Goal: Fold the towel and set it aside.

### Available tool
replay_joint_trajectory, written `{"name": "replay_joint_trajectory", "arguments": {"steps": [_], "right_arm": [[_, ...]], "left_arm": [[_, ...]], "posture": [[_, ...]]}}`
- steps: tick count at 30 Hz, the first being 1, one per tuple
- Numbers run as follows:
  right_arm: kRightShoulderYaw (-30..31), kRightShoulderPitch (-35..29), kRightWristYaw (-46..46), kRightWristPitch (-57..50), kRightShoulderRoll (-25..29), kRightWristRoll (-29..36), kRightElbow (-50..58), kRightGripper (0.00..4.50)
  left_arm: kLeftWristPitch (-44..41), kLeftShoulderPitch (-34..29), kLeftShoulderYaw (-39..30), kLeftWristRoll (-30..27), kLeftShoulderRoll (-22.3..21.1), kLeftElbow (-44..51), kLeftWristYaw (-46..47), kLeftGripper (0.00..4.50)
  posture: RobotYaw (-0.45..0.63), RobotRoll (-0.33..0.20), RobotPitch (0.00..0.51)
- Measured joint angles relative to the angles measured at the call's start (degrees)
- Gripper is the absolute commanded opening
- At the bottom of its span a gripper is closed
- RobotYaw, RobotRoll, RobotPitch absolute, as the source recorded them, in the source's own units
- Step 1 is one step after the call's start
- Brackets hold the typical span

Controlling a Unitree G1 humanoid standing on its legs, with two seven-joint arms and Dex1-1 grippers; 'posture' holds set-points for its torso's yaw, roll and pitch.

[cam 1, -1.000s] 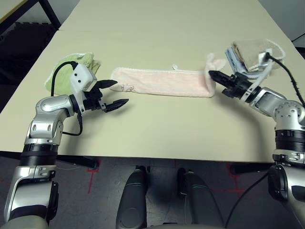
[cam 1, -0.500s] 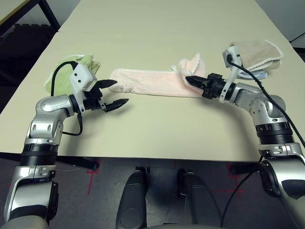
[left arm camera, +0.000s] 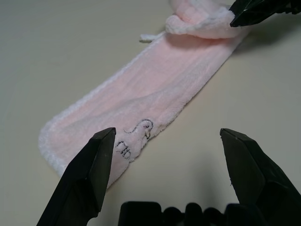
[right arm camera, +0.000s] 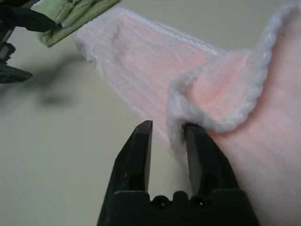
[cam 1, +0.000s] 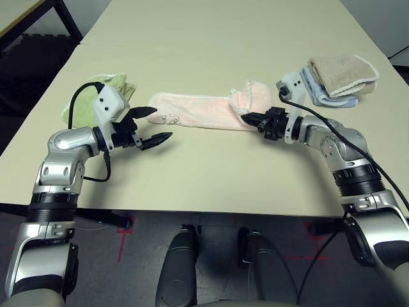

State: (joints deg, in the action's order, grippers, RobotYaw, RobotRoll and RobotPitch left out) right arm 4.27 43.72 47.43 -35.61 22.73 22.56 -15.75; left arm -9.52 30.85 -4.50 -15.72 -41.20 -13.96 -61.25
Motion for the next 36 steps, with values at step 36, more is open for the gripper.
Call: {"name": "replay_joint_trajectory", "arguments": {"steps": [36], "right_arm": [[-5.13,11.89,36.89,65.9,6.27,-11.24,-52.12,4.43]], "left_arm": [[-21.19,-0.27,-5.72,-6.86,6.81,3.98,16.55,4.5]], "posture": [[0.1,0.0,0.179]]}}
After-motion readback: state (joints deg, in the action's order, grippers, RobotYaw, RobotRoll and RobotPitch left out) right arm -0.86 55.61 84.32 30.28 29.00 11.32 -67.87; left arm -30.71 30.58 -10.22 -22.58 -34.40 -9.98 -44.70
